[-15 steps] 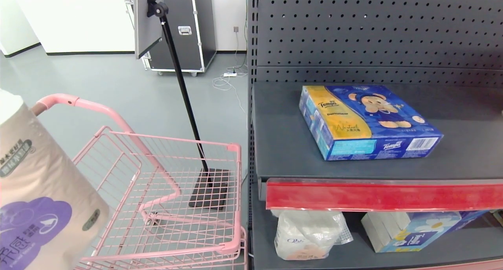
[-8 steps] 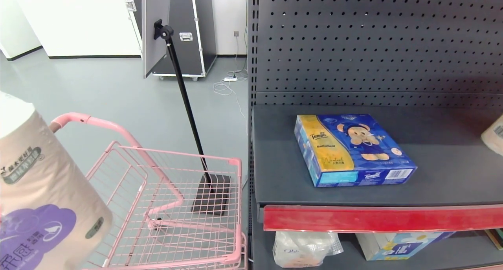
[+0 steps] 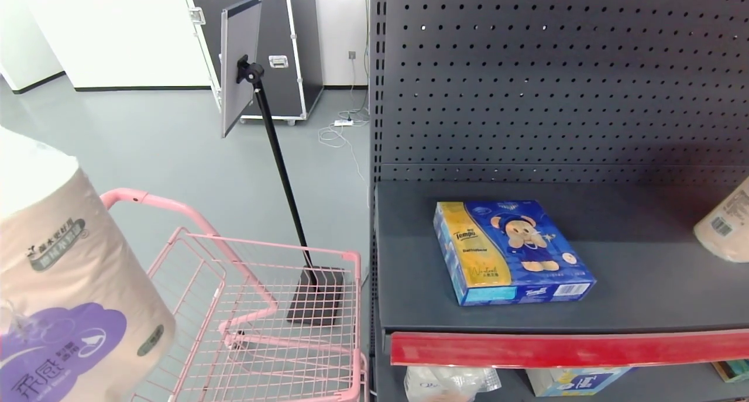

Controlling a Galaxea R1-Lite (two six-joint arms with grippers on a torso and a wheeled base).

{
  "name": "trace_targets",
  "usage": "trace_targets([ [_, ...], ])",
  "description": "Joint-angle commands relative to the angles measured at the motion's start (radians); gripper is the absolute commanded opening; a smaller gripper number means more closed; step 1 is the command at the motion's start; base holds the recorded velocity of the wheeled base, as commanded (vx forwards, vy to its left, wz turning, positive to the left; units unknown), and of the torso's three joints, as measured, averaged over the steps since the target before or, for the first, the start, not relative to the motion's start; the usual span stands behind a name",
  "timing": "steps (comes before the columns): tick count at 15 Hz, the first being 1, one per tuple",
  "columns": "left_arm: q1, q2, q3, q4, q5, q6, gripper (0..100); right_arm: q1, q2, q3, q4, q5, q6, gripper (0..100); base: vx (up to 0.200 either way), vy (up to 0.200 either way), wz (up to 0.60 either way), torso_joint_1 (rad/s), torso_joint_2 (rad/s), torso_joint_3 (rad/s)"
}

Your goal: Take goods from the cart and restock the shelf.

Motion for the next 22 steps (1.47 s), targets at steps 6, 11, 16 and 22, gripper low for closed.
trace_targets([
  [6,0.014,0.057,-0.004,-0.031,-0.015,0.020,0,0.000,-0.001,0.000,0.000,0.000,0.000,100,0.000,0.000,0.00,0.156,-0.37,-0.218],
  [11,0.014,0.055,-0.004,-0.031,-0.016,0.020,0,0.000,-0.001,0.000,0.000,0.000,0.000,100,0.000,0.000,0.00,0.159,-0.36,-0.204],
  [16,0.014,0.054,-0.006,-0.031,-0.016,0.028,0,0.000,-0.001,0.000,0.000,0.000,0.000,100,0.000,0.000,0.00,0.043,-0.10,-0.051],
  [22,0.011,0.054,-0.009,-0.033,-0.035,0.037,0,0.000,-0.001,0.000,0.000,0.000,0.000,100,0.000,-0.167,0.00,0.005,0.00,0.003],
])
